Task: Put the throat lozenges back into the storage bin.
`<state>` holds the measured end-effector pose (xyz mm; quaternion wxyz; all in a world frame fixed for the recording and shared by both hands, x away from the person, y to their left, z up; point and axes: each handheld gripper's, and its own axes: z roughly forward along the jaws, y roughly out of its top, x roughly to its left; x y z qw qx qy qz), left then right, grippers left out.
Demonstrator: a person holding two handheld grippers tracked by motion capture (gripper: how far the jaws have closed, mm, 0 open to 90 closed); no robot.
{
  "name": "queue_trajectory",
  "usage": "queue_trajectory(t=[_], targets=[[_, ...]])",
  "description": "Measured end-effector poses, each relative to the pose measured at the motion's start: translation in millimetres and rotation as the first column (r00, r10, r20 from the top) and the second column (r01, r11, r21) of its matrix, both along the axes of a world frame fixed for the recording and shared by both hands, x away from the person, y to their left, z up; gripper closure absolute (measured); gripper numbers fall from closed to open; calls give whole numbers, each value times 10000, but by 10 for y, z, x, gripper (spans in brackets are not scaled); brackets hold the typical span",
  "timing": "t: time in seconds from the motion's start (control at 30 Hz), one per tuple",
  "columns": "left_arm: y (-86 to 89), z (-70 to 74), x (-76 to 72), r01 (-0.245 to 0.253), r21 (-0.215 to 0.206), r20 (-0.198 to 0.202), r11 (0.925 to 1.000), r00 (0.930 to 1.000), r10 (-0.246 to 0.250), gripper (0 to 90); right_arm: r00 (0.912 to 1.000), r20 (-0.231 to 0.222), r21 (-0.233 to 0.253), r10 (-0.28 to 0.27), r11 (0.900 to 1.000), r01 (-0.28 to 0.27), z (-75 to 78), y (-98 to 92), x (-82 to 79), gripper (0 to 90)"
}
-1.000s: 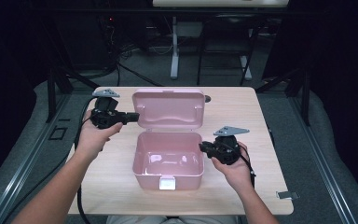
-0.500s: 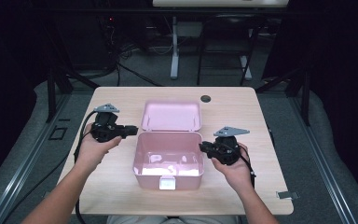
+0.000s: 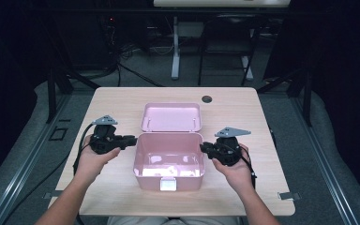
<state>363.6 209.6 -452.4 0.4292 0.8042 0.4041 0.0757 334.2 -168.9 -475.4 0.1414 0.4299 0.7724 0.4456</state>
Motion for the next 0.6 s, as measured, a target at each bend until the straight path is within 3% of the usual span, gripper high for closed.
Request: queue_trajectory(t=[0.27, 0.6], targets=[[-39, -81, -57, -51, 191, 97, 9998, 9999, 49, 683, 10000, 13, -18, -24, 10000, 24, 1, 6, -2, 784], [-57, -151, -80, -126, 518, 374, 9986, 9992, 107, 675, 9998, -152, 25, 114, 9999, -114, 18, 8, -5, 734]])
